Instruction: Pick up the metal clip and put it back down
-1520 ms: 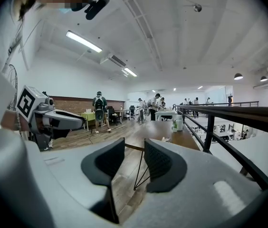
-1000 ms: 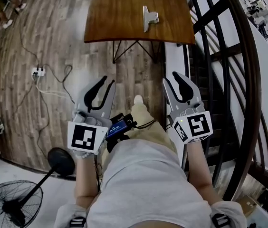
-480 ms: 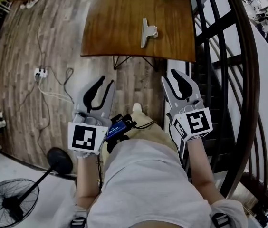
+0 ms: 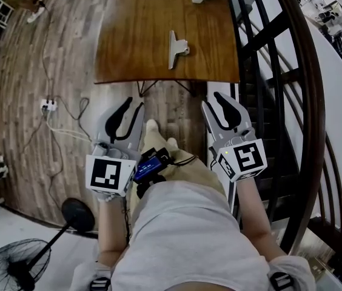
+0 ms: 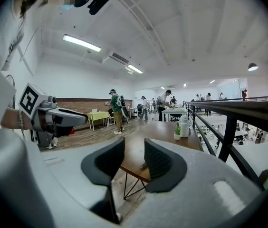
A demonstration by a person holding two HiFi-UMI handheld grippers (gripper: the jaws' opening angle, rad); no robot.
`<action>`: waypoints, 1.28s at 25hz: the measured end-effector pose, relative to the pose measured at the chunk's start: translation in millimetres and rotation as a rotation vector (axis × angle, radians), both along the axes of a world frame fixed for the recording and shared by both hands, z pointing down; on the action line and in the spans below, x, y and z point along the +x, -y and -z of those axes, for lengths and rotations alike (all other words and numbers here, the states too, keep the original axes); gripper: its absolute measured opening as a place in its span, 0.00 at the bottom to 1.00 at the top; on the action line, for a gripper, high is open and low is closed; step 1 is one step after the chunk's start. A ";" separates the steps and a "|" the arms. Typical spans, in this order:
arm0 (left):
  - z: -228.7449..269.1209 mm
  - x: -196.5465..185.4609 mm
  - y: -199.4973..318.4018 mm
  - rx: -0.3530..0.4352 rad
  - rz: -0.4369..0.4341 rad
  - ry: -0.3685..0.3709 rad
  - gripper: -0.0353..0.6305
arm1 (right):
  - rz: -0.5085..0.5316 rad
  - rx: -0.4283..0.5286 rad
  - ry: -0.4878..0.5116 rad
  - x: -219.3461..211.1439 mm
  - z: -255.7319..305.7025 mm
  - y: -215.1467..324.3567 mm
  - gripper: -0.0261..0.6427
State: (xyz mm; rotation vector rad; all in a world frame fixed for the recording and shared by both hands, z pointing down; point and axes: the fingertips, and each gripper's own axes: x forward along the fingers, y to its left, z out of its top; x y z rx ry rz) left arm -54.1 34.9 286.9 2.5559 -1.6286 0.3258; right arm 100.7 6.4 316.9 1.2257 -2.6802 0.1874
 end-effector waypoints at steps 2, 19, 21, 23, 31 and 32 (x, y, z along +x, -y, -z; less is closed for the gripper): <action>-1.7 3.6 4.5 -0.007 -0.008 0.003 0.20 | -0.008 -0.004 0.001 3.2 -1.2 2.5 0.22; -17.3 2.2 71.4 -0.011 -0.094 -0.027 0.20 | -0.042 -0.045 -0.010 -10.0 -17.6 62.8 0.22; -21.3 0.8 80.4 -0.019 -0.109 -0.026 0.20 | -0.045 -0.057 -0.013 -13.1 -22.4 72.3 0.22; -21.7 0.3 90.5 -0.008 -0.126 -0.026 0.20 | -0.045 -0.075 -0.017 -16.6 -28.0 81.0 0.23; -40.7 -6.2 135.3 -0.052 -0.145 -0.027 0.20 | -0.056 -0.143 -0.031 -25.8 -54.7 123.7 0.22; -44.1 -6.4 141.0 -0.060 -0.149 -0.027 0.20 | -0.059 -0.151 -0.033 -25.8 -58.1 129.3 0.23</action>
